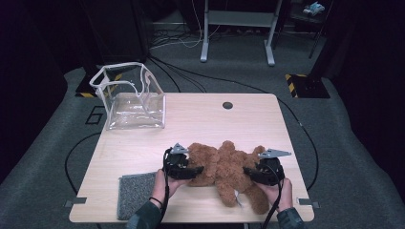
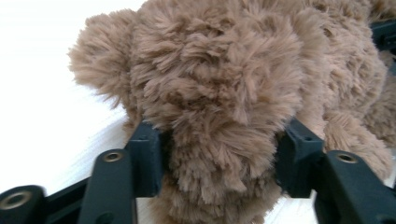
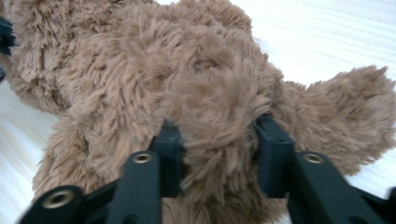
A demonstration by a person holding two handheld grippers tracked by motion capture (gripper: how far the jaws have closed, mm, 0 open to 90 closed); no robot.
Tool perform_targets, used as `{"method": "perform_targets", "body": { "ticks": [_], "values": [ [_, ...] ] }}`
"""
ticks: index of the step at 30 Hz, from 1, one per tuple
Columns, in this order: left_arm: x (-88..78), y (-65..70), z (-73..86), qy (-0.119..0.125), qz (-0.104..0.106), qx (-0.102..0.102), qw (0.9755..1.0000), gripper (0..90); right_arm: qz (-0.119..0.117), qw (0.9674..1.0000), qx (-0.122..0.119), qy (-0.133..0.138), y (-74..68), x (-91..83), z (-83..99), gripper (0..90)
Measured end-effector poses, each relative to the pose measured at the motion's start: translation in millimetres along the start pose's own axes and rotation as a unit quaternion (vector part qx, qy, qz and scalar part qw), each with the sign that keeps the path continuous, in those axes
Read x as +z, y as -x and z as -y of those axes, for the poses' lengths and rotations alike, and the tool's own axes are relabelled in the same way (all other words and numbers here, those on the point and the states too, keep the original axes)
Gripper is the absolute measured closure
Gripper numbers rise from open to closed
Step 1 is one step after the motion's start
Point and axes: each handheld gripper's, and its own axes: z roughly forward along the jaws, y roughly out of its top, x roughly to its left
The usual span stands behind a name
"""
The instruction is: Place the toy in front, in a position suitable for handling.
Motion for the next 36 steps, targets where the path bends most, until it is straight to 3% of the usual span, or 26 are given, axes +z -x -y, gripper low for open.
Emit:
{"method": "perform_targets", "body": {
  "ticks": [7, 14, 19, 28, 36],
  "values": [
    [-2.6, 4.3, 0.0, 0.018, -0.016, 0.009, 0.9997, 60.6, 0.009, 0.9998, -0.01, 0.013, -4.5, -4.0, -1.8, 74.7],
    [-7.2, 5.3, -1.7, 0.035, -0.017, 0.009, 0.9992, 65.4, 0.013, 0.9994, -0.015, 0.028, -5.5, -10.4, -6.4, 77.3],
    [-8.0, 2.7, -5.8, 0.034, -0.013, 0.004, 0.9993, 66.1, 0.017, 0.9988, -0.025, 0.038, -5.1, -15.9, -16.4, 77.5],
    [-15.6, -4.7, -23.7, 0.053, -0.015, -0.002, 0.9985, 68.0, 0.023, 0.9976, -0.048, 0.045, -3.1, -22.7, -48.1, 77.4],
    [-27.3, -21.0, -45.0, 0.073, -0.026, -0.011, 0.9969, 69.1, 0.025, 0.9957, -0.071, 0.055, -7.0, -22.7, -84.2, 77.5]
  ]
}}
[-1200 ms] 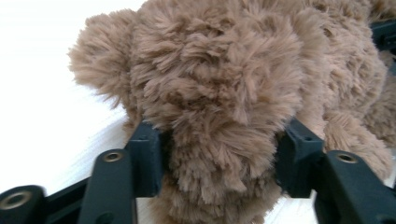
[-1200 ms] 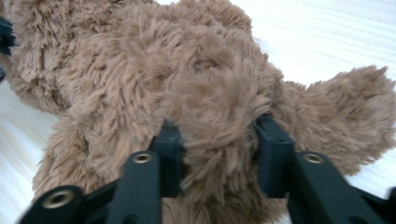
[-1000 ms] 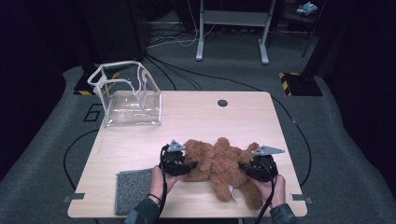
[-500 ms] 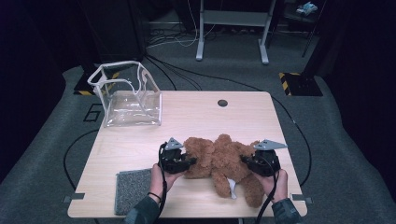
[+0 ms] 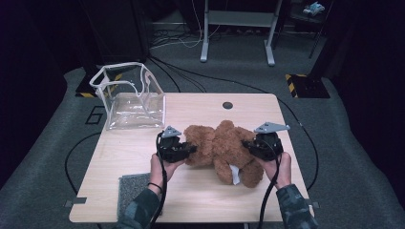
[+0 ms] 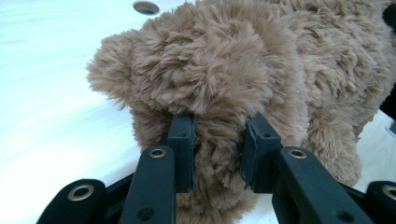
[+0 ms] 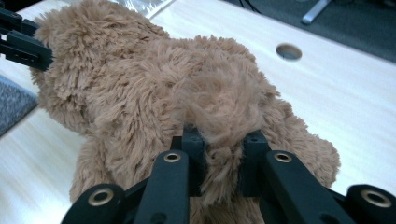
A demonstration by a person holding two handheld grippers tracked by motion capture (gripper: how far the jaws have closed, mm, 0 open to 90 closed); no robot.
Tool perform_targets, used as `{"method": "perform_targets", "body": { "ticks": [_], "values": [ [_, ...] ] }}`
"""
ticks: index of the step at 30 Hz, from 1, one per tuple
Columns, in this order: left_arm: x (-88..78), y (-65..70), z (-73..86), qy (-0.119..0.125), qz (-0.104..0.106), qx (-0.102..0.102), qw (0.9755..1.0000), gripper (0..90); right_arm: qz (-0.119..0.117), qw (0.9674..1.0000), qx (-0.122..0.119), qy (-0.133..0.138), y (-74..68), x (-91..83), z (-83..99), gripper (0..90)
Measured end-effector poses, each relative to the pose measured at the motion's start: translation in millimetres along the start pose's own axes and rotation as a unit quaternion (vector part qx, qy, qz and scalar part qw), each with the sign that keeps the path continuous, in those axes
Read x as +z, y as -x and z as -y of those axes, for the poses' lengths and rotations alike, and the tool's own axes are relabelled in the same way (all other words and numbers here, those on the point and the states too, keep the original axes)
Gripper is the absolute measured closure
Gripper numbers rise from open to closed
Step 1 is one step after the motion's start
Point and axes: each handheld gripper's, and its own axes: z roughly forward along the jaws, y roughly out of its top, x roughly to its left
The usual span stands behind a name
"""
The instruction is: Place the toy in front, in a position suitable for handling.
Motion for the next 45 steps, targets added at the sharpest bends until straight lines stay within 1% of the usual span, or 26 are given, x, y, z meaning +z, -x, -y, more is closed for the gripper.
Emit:
{"method": "perform_targets", "body": {
  "ticks": [6, 9, 10, 11, 14, 17, 18, 19, 20, 23, 26, 28, 29, 30, 32, 33, 34, 35, 37, 38, 39, 40, 41, 42, 43, 45],
  "values": [
    [-4.5, -14.4, -10.9, 0.005, -0.009, -0.011, 0.9999, 69.7, -0.003, 0.9998, -0.019, 0.005, 1.1, 11.4, -22.6, 77.5],
    [-3.6, -23.0, -16.0, 0.008, -0.016, -0.016, 0.9997, 70.1, -0.004, 0.9998, -0.02, 0.006, 1.4, 19.1, -31.6, 77.5],
    [-3.3, -25.2, -17.1, 0.009, -0.018, -0.015, 0.9997, 70.2, -0.002, 0.9999, -0.015, 0.004, 0.9, 21.7, -34.3, 77.5],
    [-2.5, -27.6, -18.6, 0.008, -0.021, -0.016, 0.9996, 70.3, -0.002, 0.9998, -0.021, 0.005, 1.4, 24.1, -36.0, 77.5],
    [0.3, -35.6, -22.5, 0.009, -0.029, -0.022, 0.9993, 70.7, -0.003, 0.9998, -0.019, 0.006, 3.1, 33.9, -42.0, 77.5],
    [3.5, -44.7, -24.5, 0.005, -0.038, -0.03, 0.9988, 71.3, -0.006, 0.9998, -0.017, 0.007, 4.6, 46.0, -47.3, 77.5],
    [4.8, -47.5, -24.6, 0.005, -0.041, -0.037, 0.9984, 71.4, -0.007, 0.9999, -0.014, 0.004, 5.0, 49.5, -48.5, 77.4],
    [7.2, -50.5, -24.9, 0.001, -0.048, -0.035, 0.9982, 71.5, -0.007, 0.9999, -0.011, 0.005, 5.0, 53.4, -49.8, 77.5],
    [8.1, -52.4, -24.7, -0.002, -0.049, -0.037, 0.9981, 71.5, -0.009, 0.9999, -0.013, 0.004, 5.0, 59.0, -50.9, 77.4],
    [13.3, -59.2, -22.7, -0.01, -0.059, -0.04, 0.9974, 71.4, -0.011, 0.9999, -0.006, -0.001, 5.6, 70.9, -51.2, 77.4],
    [20.9, -68.6, -18.5, -0.02, -0.066, -0.052, 0.9963, 71.4, -0.01, 0.9999, 0.002, -0.006, 5.0, 84.5, -48.0, 77.3],
    [25.6, -73.9, -15.2, -0.029, -0.074, -0.054, 0.9954, 71.3, -0.011, 0.9999, 0.008, -0.009, 4.5, 93.7, -44.4, 77.1],
    [27.5, -76.0, -13.6, -0.03, -0.076, -0.06, 0.9948, 71.2, -0.013, 0.9998, 0.01, -0.01, 4.2, 97.6, -42.3, 77.0],
    [29.2, -77.7, -12.7, -0.034, -0.079, -0.06, 0.9945, 71.0, -0.01, 0.9998, 0.013, -0.015, 3.4, 101.6, -40.1, 76.5],
    [30.3, -80.4, -11.8, -0.03, -0.081, -0.062, 0.9943, 69.9, -0.004, 0.9996, 0.015, -0.023, 3.1, 108.3, -36.1, 74.3],
    [30.7, -80.5, -12.2, -0.032, -0.083, -0.059, 0.9943, 69.5, 0.001, 0.9996, 0.023, -0.019, 4.1, 109.8, -35.4, 73.5],
    [30.7, -80.0, -12.5, -0.032, -0.088, -0.058, 0.9939, 67.9, -0.001, 0.9991, 0.035, -0.022, 4.4, 110.0, -35.3, 71.3],
    [30.8, -79.5, -12.6, -0.028, -0.089, -0.06, 0.9938, 66.5, 0.0, 0.9991, 0.033, -0.024, 6.0, 110.5, -35.4, 67.7],
    [30.1, -79.1, -12.9, -0.031, -0.091, -0.058, 0.9937, 62.5, 0.003, 0.9985, 0.044, -0.032, 8.1, 109.3, -36.0, 63.1],
    [28.7, -79.6, -13.0, -0.032, -0.092, -0.058, 0.9936, 57.5, 0.005, 0.9987, 0.041, -0.031, 10.3, 108.0, -35.8, 57.4],
    [27.7, -80.5, -13.0, -0.031, -0.092, -0.06, 0.9935, 54.0, 0.009, 0.9984, 0.047, -0.03, 12.0, 105.5, -35.7, 54.3],
    [26.7, -80.5, -13.0, -0.037, -0.095, -0.064, 0.9928, 47.7, 0.003, 0.9984, 0.047, -0.03, 14.9, 101.6, -34.9, 48.7],
    [25.3, -81.8, -12.4, -0.041, -0.089, -0.065, 0.993, 42.6, 0.002, 0.9983, 0.053, -0.024, 16.4, 97.2, -34.0, 43.0],
    [24.6, -82.1, -11.8, -0.043, -0.085, -0.067, 0.9932, 40.4, 0.001, 0.9983, 0.054, -0.022, 19.7, 91.3, -31.7, 36.1],
    [22.2, -82.0, -11.0, -0.05, -0.086, -0.066, 0.9928, 39.0, -0.004, 0.998, 0.058, -0.024, 21.6, 88.3, -30.0, 30.8],
    [17.8, -82.0, -9.5, -0.053, -0.087, -0.068, 0.9925, 30.9, -0.015, 0.9968, 0.075, -0.02, 25.3, 78.0, -21.9, 24.1]
  ]
}}
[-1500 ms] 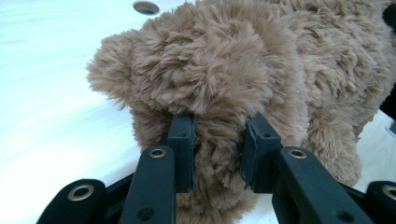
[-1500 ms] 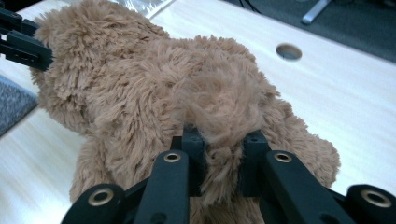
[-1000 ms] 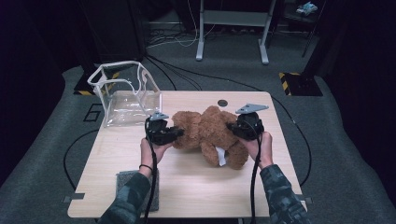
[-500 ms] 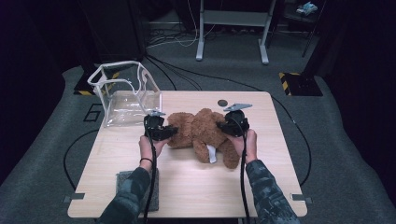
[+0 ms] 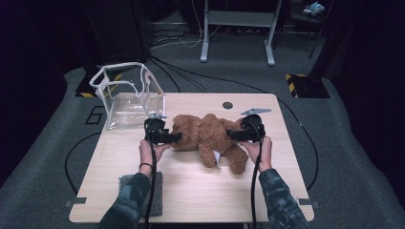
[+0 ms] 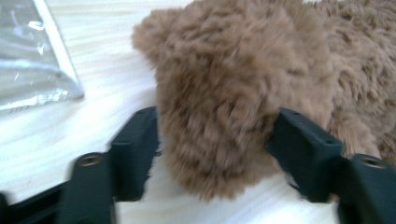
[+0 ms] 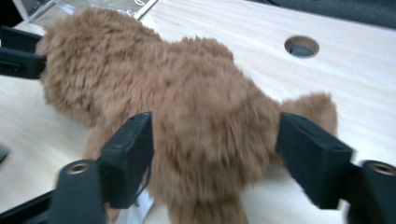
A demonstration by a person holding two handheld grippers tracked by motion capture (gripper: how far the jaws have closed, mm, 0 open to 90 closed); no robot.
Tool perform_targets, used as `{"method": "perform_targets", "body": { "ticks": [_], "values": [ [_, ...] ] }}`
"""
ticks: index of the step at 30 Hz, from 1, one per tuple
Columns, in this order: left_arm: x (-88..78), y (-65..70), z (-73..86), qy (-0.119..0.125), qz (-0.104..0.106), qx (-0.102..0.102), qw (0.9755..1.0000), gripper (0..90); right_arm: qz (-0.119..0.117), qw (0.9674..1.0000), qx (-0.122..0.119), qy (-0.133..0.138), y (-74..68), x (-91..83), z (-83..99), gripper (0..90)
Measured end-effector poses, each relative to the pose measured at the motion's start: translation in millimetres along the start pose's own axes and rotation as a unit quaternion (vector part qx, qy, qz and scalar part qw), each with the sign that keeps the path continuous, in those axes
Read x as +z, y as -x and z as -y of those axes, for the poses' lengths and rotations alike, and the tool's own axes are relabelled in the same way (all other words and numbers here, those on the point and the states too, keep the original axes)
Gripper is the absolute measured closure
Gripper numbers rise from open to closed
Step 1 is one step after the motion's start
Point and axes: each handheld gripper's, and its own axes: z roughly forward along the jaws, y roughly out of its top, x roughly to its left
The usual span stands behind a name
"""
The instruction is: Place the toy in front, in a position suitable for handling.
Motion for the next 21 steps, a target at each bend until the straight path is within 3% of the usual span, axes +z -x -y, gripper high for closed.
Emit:
{"method": "perform_targets", "body": {
  "ticks": [3, 8, 17, 21],
  "values": [
    [-9.8, 0.0, 8.3, -0.004, -0.011, 0.024, 0.9996, 23.4, -0.001, 0.9999, 0.011, -0.003, 9.7, -12.9, 17.8, 17.2],
    [-24.3, -4.1, 23.6, -0.005, -0.002, 0.035, 0.9994, 15.2, 0.003, 0.9994, 0.035, -0.003, 27.4, -30.5, 57.0, 13.6],
    [-50.6, -7.1, 61.1, -0.015, -0.009, 0.052, 0.9985, 5.0, 0.036, 0.9968, 0.063, -0.031, 48.9, -43.7, 132.7, 7.5],
    [-63.4, -4.3, 76.0, -0.016, -0.003, 0.065, 0.9977, 0.1, 0.057, 0.9958, 0.062, -0.036, 51.4, -46.0, 154.2, 5.8]
  ]
}}
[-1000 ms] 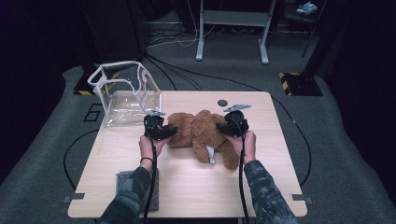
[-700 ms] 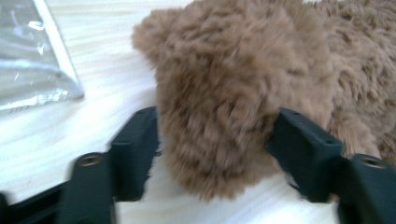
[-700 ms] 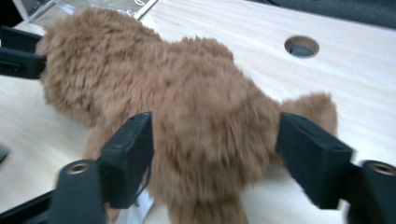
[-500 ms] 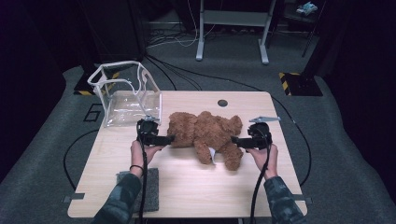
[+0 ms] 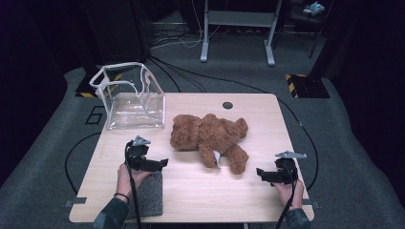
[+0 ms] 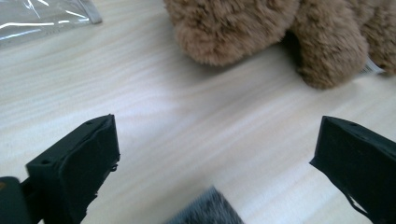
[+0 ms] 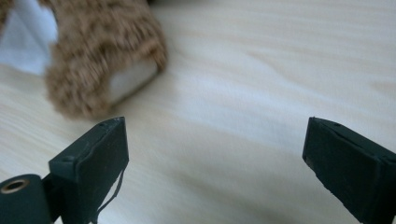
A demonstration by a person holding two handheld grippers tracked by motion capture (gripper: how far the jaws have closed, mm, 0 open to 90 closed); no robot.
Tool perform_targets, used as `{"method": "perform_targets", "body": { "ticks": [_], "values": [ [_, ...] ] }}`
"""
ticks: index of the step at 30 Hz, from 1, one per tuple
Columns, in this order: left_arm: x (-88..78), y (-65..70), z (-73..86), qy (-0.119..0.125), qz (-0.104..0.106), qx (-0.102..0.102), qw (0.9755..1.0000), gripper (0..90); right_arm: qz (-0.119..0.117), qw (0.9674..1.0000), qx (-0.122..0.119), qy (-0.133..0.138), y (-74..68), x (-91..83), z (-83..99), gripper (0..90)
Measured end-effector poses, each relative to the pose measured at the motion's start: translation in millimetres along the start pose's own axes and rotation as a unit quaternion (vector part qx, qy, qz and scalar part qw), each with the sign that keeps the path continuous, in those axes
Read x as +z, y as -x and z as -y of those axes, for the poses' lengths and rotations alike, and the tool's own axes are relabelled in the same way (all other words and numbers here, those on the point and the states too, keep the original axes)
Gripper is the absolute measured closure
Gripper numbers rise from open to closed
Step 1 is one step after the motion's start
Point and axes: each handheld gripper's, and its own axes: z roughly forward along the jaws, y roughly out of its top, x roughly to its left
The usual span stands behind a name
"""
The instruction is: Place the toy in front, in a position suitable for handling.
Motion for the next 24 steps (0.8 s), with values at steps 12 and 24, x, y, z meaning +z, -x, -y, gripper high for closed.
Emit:
{"method": "perform_targets", "body": {
  "ticks": [12, 24],
  "values": [
    [-17.8, 20.5, 56.7, -0.032, -0.055, -0.011, 0.9979, 0.0, 0.036, 0.9992, -0.009, 0.015, 4.5, 1.2, 39.9, 4.4],
    [-12.1, 29.4, 80.8, -0.053, -0.098, -0.013, 0.9936, 3.5, 0.052, 0.9978, -0.037, 0.019, 2.3, 3.3, 43.4, 6.4]
  ]
}}
